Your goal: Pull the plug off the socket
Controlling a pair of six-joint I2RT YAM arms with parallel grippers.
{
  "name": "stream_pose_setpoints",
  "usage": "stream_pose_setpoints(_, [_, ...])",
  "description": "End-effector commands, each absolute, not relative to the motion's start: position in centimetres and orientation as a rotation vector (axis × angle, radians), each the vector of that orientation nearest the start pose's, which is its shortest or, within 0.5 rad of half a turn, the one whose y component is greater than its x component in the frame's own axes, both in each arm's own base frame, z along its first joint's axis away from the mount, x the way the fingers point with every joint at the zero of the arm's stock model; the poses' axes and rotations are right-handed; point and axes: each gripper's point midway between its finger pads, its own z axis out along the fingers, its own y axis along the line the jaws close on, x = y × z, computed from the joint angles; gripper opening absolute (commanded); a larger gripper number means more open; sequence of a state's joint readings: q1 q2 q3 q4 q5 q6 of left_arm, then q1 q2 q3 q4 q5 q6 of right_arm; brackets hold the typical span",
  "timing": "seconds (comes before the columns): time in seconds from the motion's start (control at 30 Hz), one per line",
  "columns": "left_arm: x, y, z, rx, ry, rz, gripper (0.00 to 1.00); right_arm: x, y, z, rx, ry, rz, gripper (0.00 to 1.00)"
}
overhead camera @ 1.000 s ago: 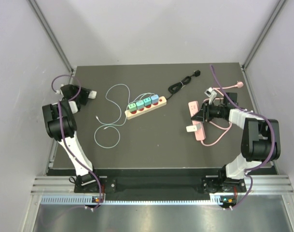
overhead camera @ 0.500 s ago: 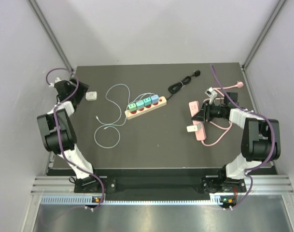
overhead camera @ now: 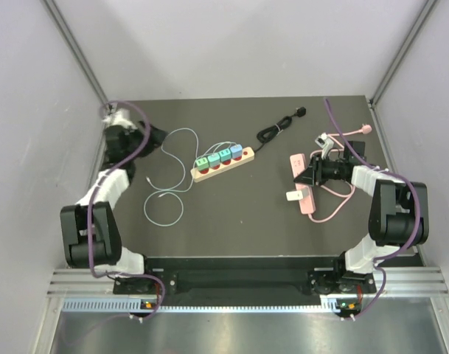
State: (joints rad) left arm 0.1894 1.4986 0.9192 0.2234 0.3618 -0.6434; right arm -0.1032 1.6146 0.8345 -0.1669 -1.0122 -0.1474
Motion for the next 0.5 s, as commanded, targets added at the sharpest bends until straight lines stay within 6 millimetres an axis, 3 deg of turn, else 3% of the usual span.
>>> stream_pose_setpoints(0.0, [42.0,-11.6,21.9,-0.038,1.840,-0.789,0.80,34.1,11.6,11.5,-0.503,2.061,1.148,0.01])
stream_pose_setpoints(0.03, [40.8,-14.0,22.7,0.068,1.813,-0.833,0.80,34.0,11.6,11.5,-0.502,2.063,1.149,0.01])
stream_pose_setpoints(0.07, [39.5,-15.8,22.2,0.145,1.801,-0.862,0.80,34.0,11.6,11.5,-0.502,2.064,1.147,0.02])
stream_pose_setpoints(0.1, [38.2,-19.0,23.0,0.282,1.731,-0.890,0.80,34.0,11.5,11.5,-0.501,2.063,1.142,0.01])
stream_pose_setpoints(0.17, [36.2,-21.8,23.4,0.417,1.663,-0.914,0.80,34.0,11.5,11.6,-0.487,2.066,1.144,0.01])
stream_pose_setpoints(0.2, [34.6,-24.2,23.0,0.531,1.625,-0.921,0.81,34.0,11.5,11.5,-0.485,2.064,1.144,0.01])
stream_pose_setpoints(0.4, [29.5,-32.1,22.0,0.898,1.490,-0.956,0.84,34.0,11.6,11.7,-0.469,2.067,1.149,0.00])
stream_pose_setpoints(0.47, [28.7,-34.0,21.4,0.958,1.475,-0.960,0.85,34.0,11.6,11.8,-0.465,2.063,1.154,0.00])
